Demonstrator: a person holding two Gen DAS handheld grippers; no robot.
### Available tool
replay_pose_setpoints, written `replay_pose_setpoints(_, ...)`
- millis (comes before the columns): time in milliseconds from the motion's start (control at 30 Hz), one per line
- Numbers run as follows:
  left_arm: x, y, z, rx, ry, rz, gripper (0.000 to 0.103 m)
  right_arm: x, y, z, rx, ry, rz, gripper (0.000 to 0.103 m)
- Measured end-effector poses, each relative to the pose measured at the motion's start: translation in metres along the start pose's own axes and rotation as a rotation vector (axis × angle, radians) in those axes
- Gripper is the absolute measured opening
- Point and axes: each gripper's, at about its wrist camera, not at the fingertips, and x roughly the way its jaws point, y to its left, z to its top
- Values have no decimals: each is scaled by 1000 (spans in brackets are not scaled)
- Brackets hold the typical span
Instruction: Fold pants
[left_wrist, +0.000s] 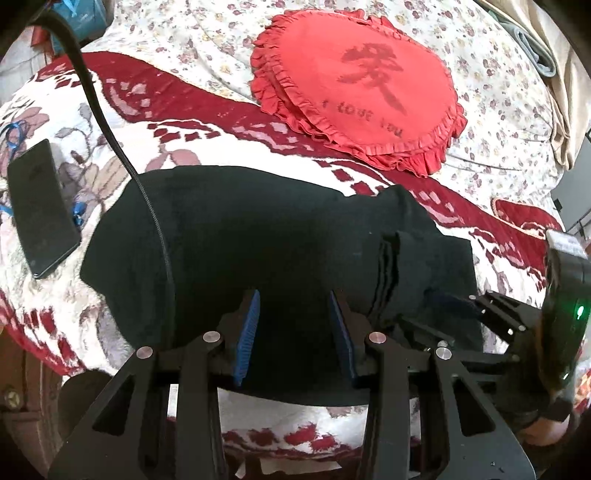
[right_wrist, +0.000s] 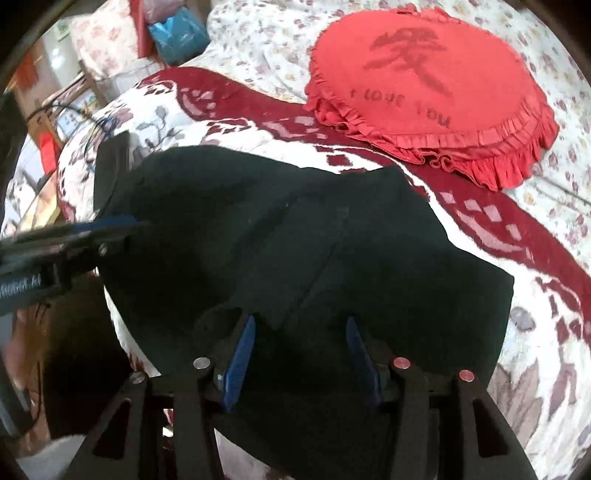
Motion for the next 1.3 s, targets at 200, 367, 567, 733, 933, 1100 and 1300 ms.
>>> replay_pose_setpoints(200,-7,7,-1,-19,-27,16,49,-27,-2,15,-5,-48,-18,50)
replay_pose_setpoints(367,-16,15,-2,-44,-46,29,55,-18,4,26,-13,-40,-1,50)
replay_pose_setpoints(567,-24,28,-5,-69,-53,53,55,2,9,26,-21,26,-7,50)
replay_pose_setpoints(733,-31,52,-12,-151,-57,28,55,-14,15,43,-9,-32,38,53)
replay_pose_setpoints(933,-39,89,-30,-311,-82,-27,73,1,41,72,-50,-43,133,59)
replay_pose_setpoints(1100,-30,102,-37,-378,-67,-43,73,23,61,101,-87,-35,198,59)
replay_pose_setpoints(1300,-10,110,-40,-441,-47,-57,73,54,75,135,-85,-19,250,63)
